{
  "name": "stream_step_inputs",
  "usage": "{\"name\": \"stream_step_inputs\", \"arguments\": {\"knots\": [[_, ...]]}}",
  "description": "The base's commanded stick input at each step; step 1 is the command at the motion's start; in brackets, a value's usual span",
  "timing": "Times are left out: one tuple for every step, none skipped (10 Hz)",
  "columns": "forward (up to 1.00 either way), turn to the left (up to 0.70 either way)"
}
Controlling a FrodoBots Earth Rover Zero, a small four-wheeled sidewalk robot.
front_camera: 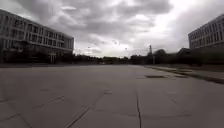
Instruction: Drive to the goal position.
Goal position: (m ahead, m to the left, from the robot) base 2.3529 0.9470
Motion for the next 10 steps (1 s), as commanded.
{"name": "stream_step_inputs", "arguments": {"knots": [[0.70, 0.00], [0.70, 0.00], [0.70, 0.00], [0.70, 0.00], [0.70, 0.00], [0.70, 0.00], [0.70, 0.00], [0.70, 0.00], [0.70, 0.00], [0.70, 0.00]]}}
